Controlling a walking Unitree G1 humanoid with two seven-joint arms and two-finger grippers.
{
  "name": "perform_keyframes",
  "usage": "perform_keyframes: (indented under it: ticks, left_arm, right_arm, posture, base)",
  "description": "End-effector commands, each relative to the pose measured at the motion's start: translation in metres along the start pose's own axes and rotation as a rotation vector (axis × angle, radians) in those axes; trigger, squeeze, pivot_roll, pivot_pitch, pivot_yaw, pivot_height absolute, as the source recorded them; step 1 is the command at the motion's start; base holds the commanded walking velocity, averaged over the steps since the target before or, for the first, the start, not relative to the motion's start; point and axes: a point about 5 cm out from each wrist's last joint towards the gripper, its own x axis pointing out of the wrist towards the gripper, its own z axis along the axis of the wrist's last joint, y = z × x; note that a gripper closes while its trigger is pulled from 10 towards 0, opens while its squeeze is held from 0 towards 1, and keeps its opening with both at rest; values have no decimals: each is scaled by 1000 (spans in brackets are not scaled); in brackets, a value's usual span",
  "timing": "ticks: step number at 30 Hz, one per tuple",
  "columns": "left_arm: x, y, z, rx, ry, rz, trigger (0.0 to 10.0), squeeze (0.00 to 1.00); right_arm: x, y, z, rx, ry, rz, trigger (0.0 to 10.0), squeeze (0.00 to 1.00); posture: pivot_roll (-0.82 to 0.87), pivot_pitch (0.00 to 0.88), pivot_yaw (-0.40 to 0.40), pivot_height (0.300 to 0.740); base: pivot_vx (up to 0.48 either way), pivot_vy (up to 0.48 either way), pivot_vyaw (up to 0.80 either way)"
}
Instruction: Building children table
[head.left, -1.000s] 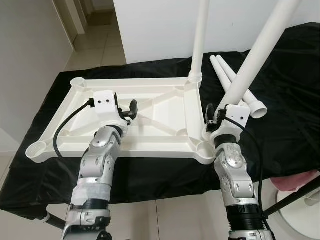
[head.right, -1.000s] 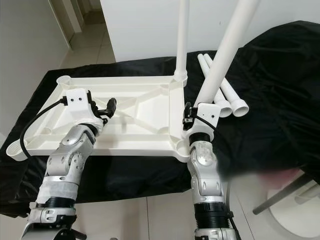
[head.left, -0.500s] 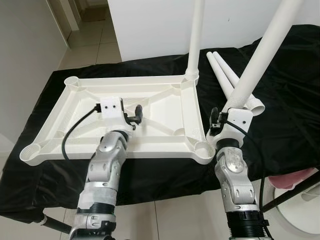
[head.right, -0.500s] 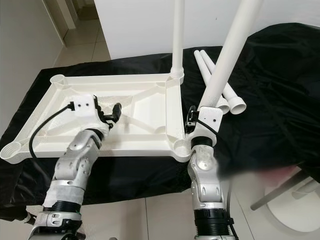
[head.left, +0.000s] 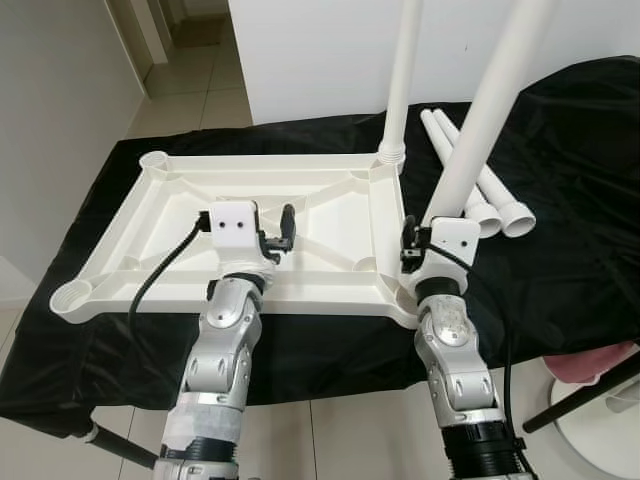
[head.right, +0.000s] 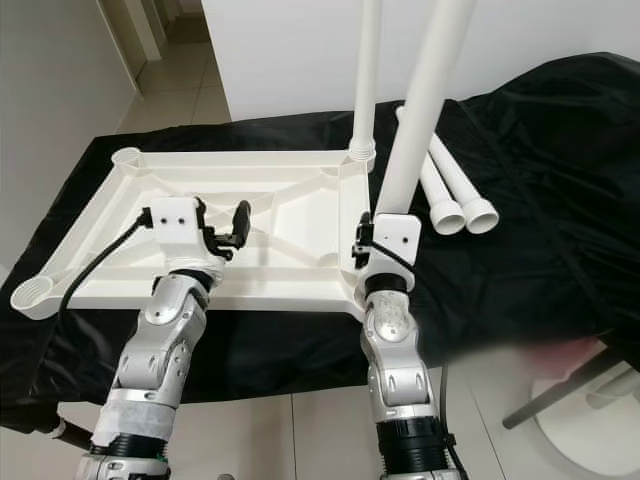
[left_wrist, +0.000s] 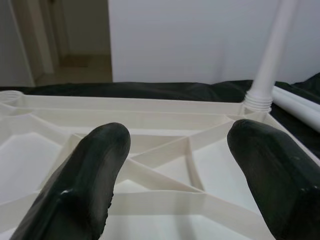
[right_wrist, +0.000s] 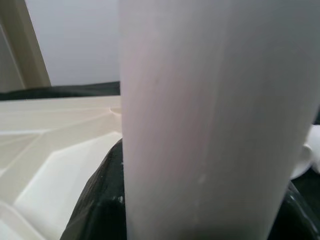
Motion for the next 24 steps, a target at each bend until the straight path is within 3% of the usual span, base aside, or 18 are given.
perform_keyframes:
  ticks: [1,8,14,24]
  left_arm:
    - [-6,5,-1,8,1,71,10000,0]
    - [-11,3,0,17,-12,69,10000,0]
    - [-17,11,2,34,-26,98,10000,0]
    - [-27,10,3,142,-18,-128,10000,0]
  right_arm:
    - [-2,6,6,11,-27,17,10000,0]
    - [-10,6,6,23,-35,29,10000,0]
    - [-13,-2,8,7,-44,54,10000,0]
    - [-12,-22,22,-104,-142,235,10000,0]
  posture:
    - [-29,6,66,740]
    - [-25,5,49,740]
    - [-15,5,15,740]
    - [-34,0,20,740]
  base:
    - [0,0,0]
    - [0,0,0]
    - [0,0,0]
    - [0,0,0]
